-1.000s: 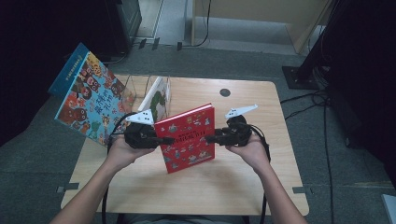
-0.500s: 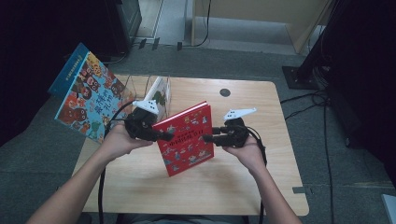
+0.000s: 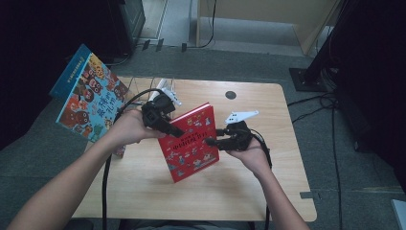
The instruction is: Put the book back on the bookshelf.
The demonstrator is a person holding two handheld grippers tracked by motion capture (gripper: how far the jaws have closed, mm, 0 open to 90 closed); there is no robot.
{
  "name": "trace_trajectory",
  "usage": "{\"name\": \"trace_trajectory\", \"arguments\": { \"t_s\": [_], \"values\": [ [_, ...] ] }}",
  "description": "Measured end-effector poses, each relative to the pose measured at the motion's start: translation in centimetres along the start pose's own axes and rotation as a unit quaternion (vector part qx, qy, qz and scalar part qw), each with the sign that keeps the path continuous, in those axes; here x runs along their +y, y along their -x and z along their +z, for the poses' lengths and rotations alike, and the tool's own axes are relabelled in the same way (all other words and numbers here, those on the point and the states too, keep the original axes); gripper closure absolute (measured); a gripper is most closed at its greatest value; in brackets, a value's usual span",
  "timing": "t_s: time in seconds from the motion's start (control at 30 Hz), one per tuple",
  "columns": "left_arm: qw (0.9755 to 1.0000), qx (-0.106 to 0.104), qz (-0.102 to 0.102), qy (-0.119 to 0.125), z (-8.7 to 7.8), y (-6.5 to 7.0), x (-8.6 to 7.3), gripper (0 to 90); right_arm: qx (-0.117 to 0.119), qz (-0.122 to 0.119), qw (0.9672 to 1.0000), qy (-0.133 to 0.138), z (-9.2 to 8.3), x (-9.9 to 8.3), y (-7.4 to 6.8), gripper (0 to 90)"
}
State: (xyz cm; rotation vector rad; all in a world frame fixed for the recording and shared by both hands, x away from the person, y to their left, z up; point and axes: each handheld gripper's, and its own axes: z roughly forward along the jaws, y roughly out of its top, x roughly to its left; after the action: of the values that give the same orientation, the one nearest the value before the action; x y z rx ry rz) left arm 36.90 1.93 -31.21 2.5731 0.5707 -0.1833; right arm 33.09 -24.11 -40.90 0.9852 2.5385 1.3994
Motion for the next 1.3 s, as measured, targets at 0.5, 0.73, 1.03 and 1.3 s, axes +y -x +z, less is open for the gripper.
{"name": "trace_trajectory", "arguments": {
  "t_s": [0.5,0.73,1.03,1.3],
  "values": [
    [0.9992,-0.001,-0.04,0.0,-2.4,-0.4,-0.7,79.6,-0.056,-0.022,0.9978,-0.03,-0.8,-4.9,1.5,47.7],
    [0.9972,0.008,-0.07,0.025,-4.0,-1.2,-2.7,79.7,-0.061,-0.004,0.9979,-0.019,0.3,-7.6,2.6,47.7],
    [0.9916,0.014,-0.114,0.058,-6.0,-2.0,-6.2,79.7,-0.102,0.024,0.9939,-0.035,1.7,-9.0,4.0,45.7],
    [0.9827,0.033,-0.166,0.075,-7.7,-2.5,-9.4,79.7,-0.125,0.029,0.9906,-0.046,2.9,-9.6,5.0,45.7]
  ]
}}
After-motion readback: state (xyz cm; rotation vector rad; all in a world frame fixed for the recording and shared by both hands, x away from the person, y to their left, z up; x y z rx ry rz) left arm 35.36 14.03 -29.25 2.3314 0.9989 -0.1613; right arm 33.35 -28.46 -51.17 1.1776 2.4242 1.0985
